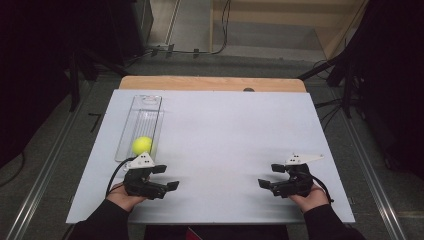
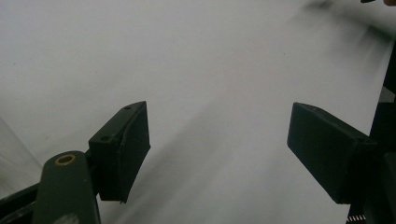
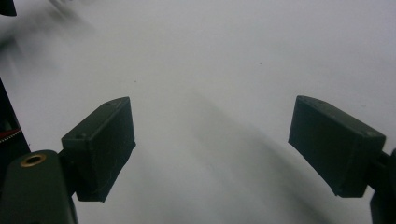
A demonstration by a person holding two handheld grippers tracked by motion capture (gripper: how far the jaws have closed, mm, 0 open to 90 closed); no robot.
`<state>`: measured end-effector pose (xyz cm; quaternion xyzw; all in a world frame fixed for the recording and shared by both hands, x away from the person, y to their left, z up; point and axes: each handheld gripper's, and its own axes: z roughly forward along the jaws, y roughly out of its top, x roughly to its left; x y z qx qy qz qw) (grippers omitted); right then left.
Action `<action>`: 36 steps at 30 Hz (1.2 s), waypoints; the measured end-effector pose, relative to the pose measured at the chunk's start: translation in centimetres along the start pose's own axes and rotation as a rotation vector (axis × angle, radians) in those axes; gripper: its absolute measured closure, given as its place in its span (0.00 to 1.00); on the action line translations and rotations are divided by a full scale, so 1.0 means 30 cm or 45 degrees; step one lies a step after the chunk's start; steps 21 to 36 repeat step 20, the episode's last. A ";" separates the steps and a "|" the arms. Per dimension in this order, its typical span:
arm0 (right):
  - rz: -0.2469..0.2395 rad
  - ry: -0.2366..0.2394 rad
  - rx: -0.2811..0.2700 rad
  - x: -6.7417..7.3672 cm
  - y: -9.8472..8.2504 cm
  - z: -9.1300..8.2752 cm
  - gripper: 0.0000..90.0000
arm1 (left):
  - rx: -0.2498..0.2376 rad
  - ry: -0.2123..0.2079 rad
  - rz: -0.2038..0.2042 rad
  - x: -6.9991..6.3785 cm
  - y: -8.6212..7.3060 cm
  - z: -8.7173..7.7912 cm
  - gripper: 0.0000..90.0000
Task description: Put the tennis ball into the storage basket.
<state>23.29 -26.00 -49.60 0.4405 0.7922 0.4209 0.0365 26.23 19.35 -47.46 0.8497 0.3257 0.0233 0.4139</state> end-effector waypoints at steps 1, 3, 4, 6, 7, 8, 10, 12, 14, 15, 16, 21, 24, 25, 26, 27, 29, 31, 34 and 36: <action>-0.002 0.000 -0.001 0.000 0.000 0.000 0.14 | 0.001 0.000 -0.002 -0.001 -0.001 0.000 0.24; -0.001 0.002 -0.001 0.000 0.000 0.001 0.14 | 0.002 0.002 0.000 -0.001 -0.003 0.001 0.24; 0.000 0.002 -0.002 0.001 0.000 0.000 0.14 | 0.005 0.006 0.001 -0.001 -0.003 0.000 0.24; -0.002 0.001 -0.001 0.001 -0.001 0.000 0.14 | 0.005 0.004 0.000 0.000 -0.005 0.001 0.24; -0.002 0.002 -0.001 0.001 -0.001 0.000 0.14 | 0.010 0.005 -0.001 0.001 -0.005 0.001 0.24; -0.003 0.002 -0.001 0.001 -0.001 0.000 0.14 | 0.009 0.003 -0.001 0.003 -0.006 0.001 0.24; -0.007 0.001 0.001 0.001 0.000 0.000 0.14 | 0.007 0.002 -0.005 0.004 -0.006 0.001 0.24; -0.009 -0.001 0.002 0.002 0.000 0.000 0.14 | 0.005 0.002 -0.009 0.004 -0.007 0.002 0.24; -0.009 -0.001 0.002 0.002 0.000 0.000 0.14 | 0.008 0.003 -0.008 0.005 -0.007 0.002 0.24; -0.008 -0.001 0.002 0.002 0.000 0.000 0.14 | 0.011 0.004 -0.005 0.006 -0.007 0.001 0.24; -0.008 0.000 0.003 0.002 0.000 0.000 0.14 | 0.012 0.002 -0.006 0.006 -0.007 0.002 0.24; -0.006 0.002 0.002 0.001 0.000 0.000 0.14 | 0.002 -0.001 -0.005 0.008 -0.009 0.003 0.25; -0.006 0.002 0.002 0.001 0.000 0.000 0.14 | 0.002 -0.001 -0.005 0.008 -0.009 0.003 0.25; -0.006 0.002 0.002 0.001 0.000 0.000 0.14 | 0.002 -0.001 -0.005 0.008 -0.009 0.003 0.25; -0.006 0.002 0.002 0.001 0.000 0.000 0.14 | 0.002 -0.001 -0.005 0.008 -0.009 0.003 0.25; -0.006 0.002 0.002 0.001 0.000 0.000 0.14 | 0.002 -0.001 -0.005 0.008 -0.009 0.003 0.25; -0.006 0.002 0.002 0.001 0.000 0.000 0.14 | 0.002 -0.001 -0.005 0.008 -0.009 0.003 0.25; -0.006 0.002 0.002 0.001 0.000 0.000 0.14 | 0.002 -0.001 -0.005 0.008 -0.009 0.003 0.25; -0.006 0.002 0.002 0.001 0.000 0.000 0.14 | 0.002 -0.001 -0.005 0.008 -0.009 0.003 0.25; -0.006 0.002 0.002 0.001 0.000 0.000 0.14 | 0.002 -0.001 -0.005 0.008 -0.009 0.003 0.25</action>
